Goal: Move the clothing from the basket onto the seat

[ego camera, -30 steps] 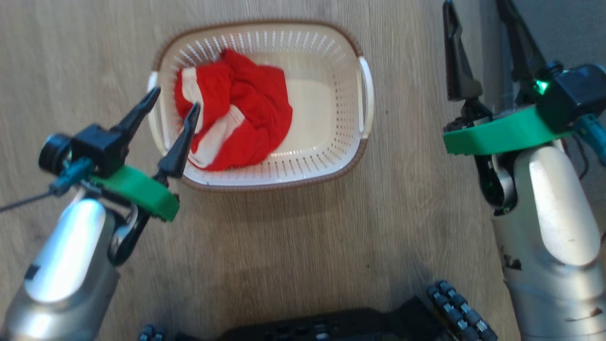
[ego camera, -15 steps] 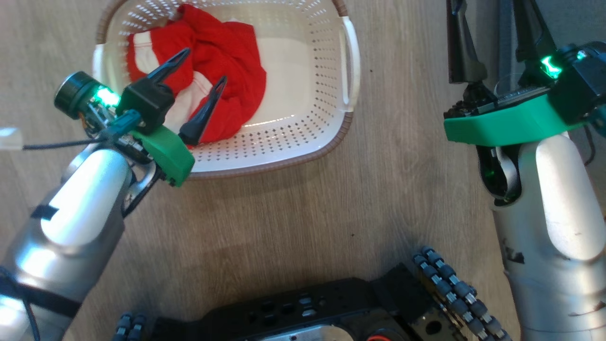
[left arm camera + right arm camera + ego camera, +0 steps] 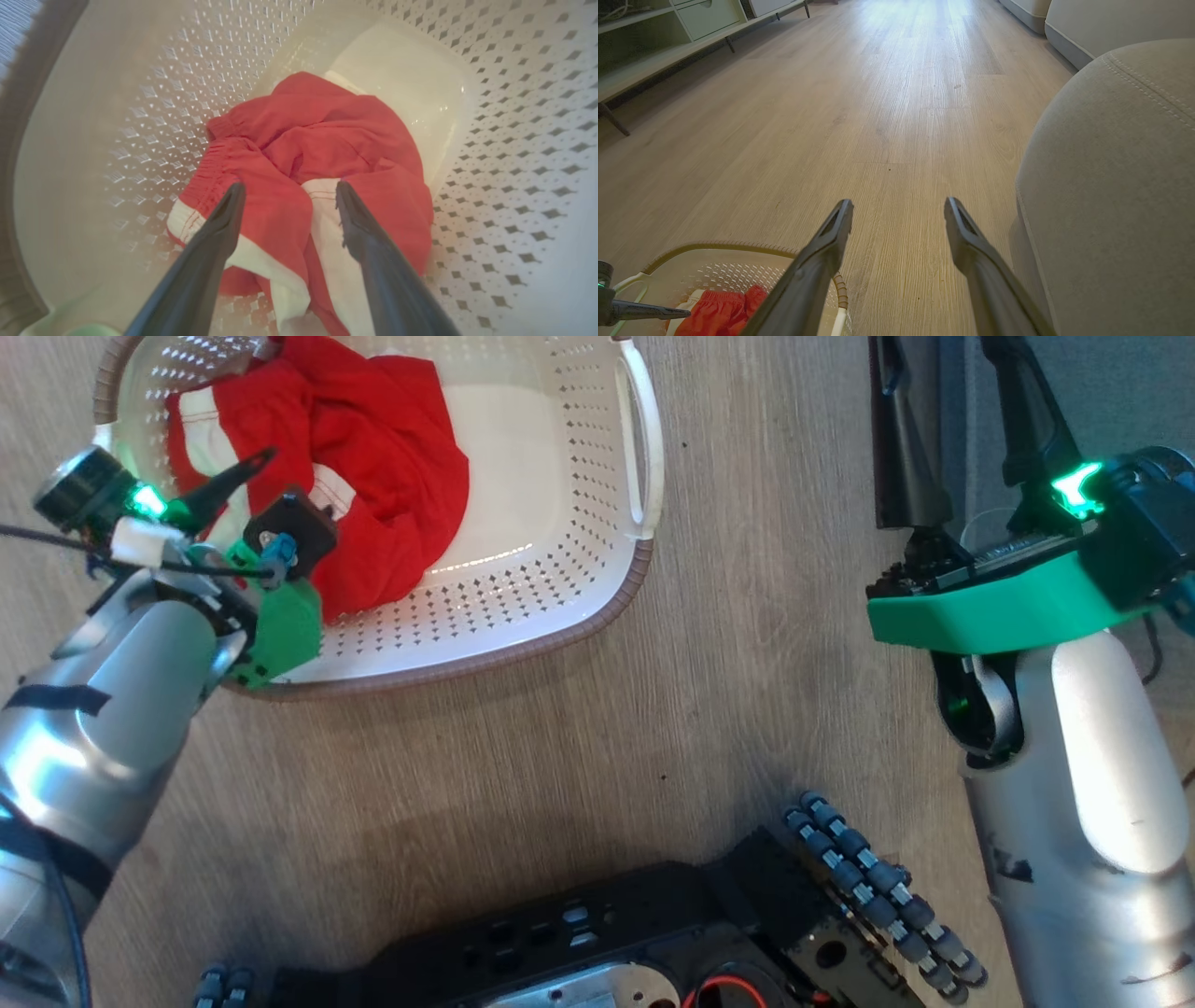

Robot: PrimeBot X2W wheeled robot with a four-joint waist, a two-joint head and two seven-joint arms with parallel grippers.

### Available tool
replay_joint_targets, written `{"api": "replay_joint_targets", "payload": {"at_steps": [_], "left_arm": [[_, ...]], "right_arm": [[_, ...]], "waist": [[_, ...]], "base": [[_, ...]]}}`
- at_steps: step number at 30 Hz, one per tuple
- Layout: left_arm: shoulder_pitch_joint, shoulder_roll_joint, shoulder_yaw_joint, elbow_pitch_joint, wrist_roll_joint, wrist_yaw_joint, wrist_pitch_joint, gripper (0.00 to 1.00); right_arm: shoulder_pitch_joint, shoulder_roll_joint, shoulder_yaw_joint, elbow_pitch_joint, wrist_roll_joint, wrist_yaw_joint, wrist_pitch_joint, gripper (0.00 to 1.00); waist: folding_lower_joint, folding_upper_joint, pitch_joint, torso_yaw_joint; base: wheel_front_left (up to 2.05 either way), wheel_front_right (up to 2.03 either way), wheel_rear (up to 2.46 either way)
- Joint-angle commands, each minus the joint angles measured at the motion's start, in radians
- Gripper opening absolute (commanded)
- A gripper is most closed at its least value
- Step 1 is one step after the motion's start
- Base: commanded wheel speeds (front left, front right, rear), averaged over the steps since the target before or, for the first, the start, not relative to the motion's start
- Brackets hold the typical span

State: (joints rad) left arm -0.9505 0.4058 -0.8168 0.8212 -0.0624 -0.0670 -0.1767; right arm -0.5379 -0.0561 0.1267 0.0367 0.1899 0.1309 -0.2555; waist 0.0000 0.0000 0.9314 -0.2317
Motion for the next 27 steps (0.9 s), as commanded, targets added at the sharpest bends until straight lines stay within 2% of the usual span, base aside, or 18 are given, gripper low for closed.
{"api": "replay_joint_targets", "payload": {"at_steps": [1, 9, 20, 21, 23, 27], "left_arm": [[-0.021, 0.041, 0.003, 0.017, 0.029, 0.016, 0.014, 1.00], [-0.078, 0.048, -0.060, 0.097, 0.108, 0.054, 0.081, 1.00], [-0.108, 0.040, -0.141, 0.125, 0.177, 0.060, 0.140, 1.00], [-0.108, 0.037, -0.144, 0.126, 0.177, 0.061, 0.143, 0.82], [-0.109, 0.033, -0.153, 0.127, 0.181, 0.062, 0.148, 0.00], [-0.110, 0.020, -0.163, 0.129, 0.177, 0.067, 0.154, 0.00]], "right_arm": [[0.051, 0.006, 0.020, -0.034, 0.015, 0.000, -0.006, 1.00], [0.067, 0.006, 0.025, -0.047, 0.042, 0.000, -0.006, 1.00], [0.080, 0.006, 0.034, -0.044, 0.064, 0.000, -0.006, 1.00], [0.080, 0.006, 0.035, -0.043, 0.066, 0.000, -0.006, 1.00], [0.080, 0.006, 0.036, -0.042, 0.067, 0.000, -0.006, 1.00], [0.075, 0.006, 0.035, -0.040, 0.063, 0.000, -0.006, 1.00]], "waist": [[0.0000, 0.0000, 0.007, -0.006], [0.0000, 0.0000, 0.025, -0.025], [0.0000, 0.0000, 0.029, -0.036], [0.0000, 0.0000, 0.028, -0.037], [0.0000, 0.0000, 0.029, -0.037], [0.0000, 0.0000, 0.029, -0.031]], "base": [[0.00, 0.00, 0.00], [0.00, 0.00, 0.00], [0.00, 0.00, 0.00], [0.00, 0.00, 0.00], [0.00, 0.00, 0.00], [0.00, 0.00, 0.00]]}}
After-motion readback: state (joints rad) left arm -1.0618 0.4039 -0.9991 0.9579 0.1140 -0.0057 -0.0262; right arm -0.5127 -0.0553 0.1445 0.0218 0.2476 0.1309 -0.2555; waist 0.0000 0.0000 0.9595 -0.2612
